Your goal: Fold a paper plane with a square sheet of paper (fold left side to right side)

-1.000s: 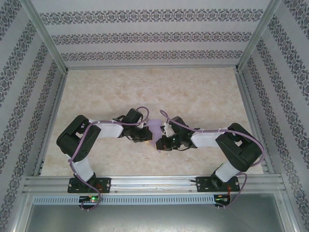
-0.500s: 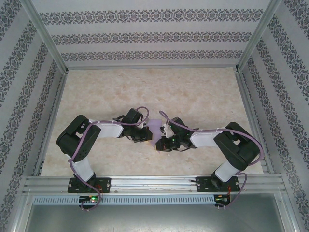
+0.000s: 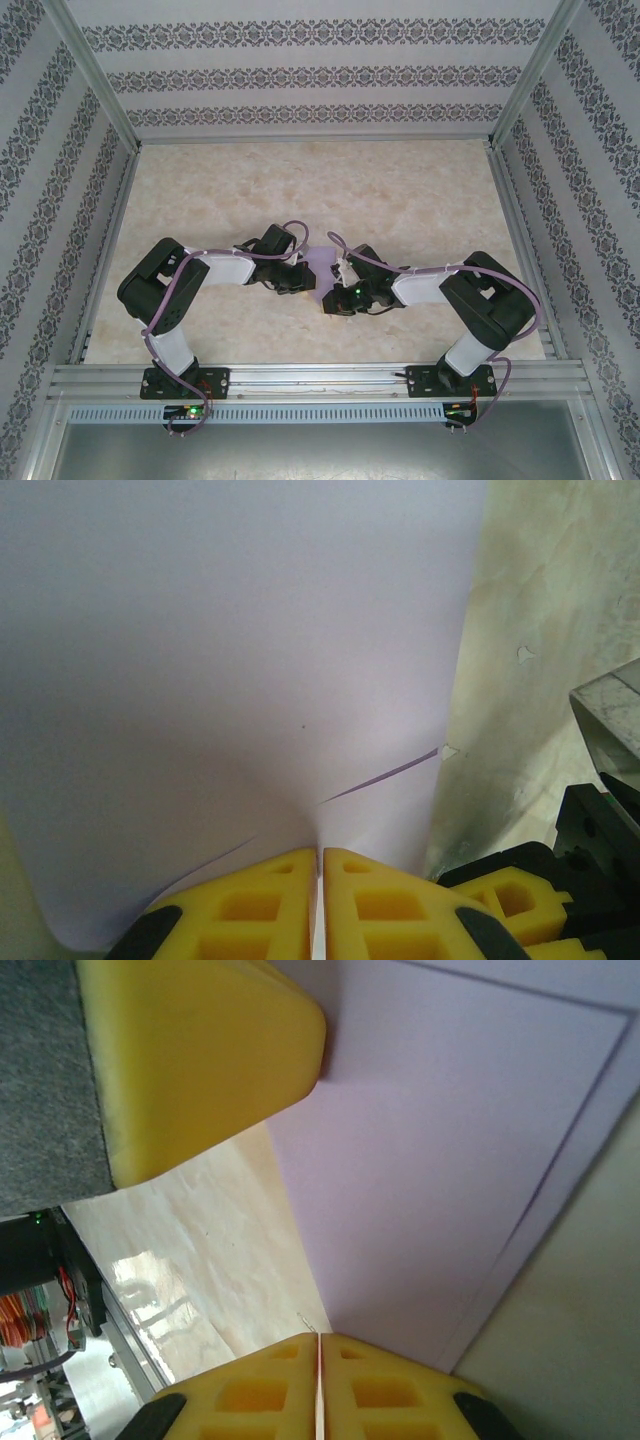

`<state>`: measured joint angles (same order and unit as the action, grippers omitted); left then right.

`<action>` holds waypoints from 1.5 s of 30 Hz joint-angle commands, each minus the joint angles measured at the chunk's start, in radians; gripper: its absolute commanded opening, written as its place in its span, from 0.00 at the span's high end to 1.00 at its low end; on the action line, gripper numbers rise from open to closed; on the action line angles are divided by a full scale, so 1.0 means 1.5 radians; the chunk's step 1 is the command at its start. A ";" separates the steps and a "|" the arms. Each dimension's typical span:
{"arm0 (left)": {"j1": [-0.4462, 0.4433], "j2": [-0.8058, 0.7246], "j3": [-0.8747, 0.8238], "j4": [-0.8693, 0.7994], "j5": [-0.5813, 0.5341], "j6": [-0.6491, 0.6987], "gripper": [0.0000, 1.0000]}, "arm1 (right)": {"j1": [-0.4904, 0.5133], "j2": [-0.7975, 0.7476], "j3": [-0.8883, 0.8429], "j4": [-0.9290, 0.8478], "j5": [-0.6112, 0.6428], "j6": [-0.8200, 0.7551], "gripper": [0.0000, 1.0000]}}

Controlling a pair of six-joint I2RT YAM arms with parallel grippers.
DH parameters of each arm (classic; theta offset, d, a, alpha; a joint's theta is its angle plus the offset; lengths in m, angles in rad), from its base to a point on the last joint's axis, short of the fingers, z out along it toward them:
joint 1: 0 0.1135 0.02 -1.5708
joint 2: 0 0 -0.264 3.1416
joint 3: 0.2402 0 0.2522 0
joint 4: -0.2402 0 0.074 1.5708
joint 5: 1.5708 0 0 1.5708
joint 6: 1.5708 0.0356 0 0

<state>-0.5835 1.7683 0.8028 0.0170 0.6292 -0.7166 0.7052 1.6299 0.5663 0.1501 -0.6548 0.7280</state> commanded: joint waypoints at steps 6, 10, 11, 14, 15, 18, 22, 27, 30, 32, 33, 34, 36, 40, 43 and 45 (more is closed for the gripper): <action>-0.008 0.039 -0.009 -0.043 -0.063 -0.003 0.88 | 0.011 -0.034 -0.008 -0.088 0.048 -0.027 0.90; -0.007 0.040 -0.009 -0.049 -0.076 -0.009 0.88 | 0.012 -0.059 -0.001 -0.152 0.060 -0.055 0.90; -0.008 0.040 -0.008 -0.049 -0.078 -0.011 0.88 | 0.013 -0.063 -0.001 -0.164 0.060 -0.062 0.90; -0.008 0.039 -0.013 -0.037 -0.078 -0.033 0.89 | 0.012 -0.087 -0.001 -0.215 0.065 -0.088 0.90; -0.008 0.038 -0.020 -0.021 -0.075 -0.048 0.89 | 0.013 -0.097 -0.002 -0.233 0.066 -0.096 0.90; -0.008 0.036 -0.042 0.023 -0.074 -0.087 0.89 | 0.004 -0.133 -0.003 -0.269 0.066 -0.111 0.90; -0.013 0.034 -0.053 0.042 -0.085 -0.107 0.89 | -0.021 -0.204 -0.006 -0.266 0.058 -0.101 0.90; -0.021 0.037 -0.045 0.037 -0.087 -0.104 0.89 | -0.028 -0.215 0.004 -0.199 0.064 -0.071 0.95; -0.023 0.036 -0.040 0.031 -0.091 -0.101 0.89 | -0.015 -0.169 0.022 -0.156 0.077 -0.057 0.99; -0.023 0.038 -0.038 0.029 -0.092 -0.098 0.89 | -0.007 -0.134 0.036 -0.134 0.087 -0.048 1.00; -0.023 0.039 -0.038 0.027 -0.092 -0.097 0.89 | -0.004 -0.116 0.042 -0.122 0.088 -0.045 1.00; -0.023 0.040 -0.037 0.025 -0.092 -0.095 0.89 | -0.002 -0.099 0.049 -0.114 0.092 -0.043 1.00; -0.023 0.041 -0.036 0.021 -0.095 -0.094 0.89 | 0.003 -0.074 0.061 -0.110 0.104 -0.042 1.00; -0.023 0.042 -0.032 0.017 -0.095 -0.094 0.89 | 0.006 -0.037 0.074 -0.109 0.117 -0.039 1.00; -0.023 0.041 -0.029 0.012 -0.097 -0.091 0.89 | 0.006 -0.019 0.077 -0.118 0.121 -0.040 1.00; -0.023 0.041 -0.028 0.009 -0.098 -0.091 0.89 | 0.006 -0.010 0.077 -0.131 0.126 -0.043 1.00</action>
<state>-0.6025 1.7714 0.7765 0.1200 0.5842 -0.8650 0.7052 1.5932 0.6613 -0.0330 -0.4938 0.6594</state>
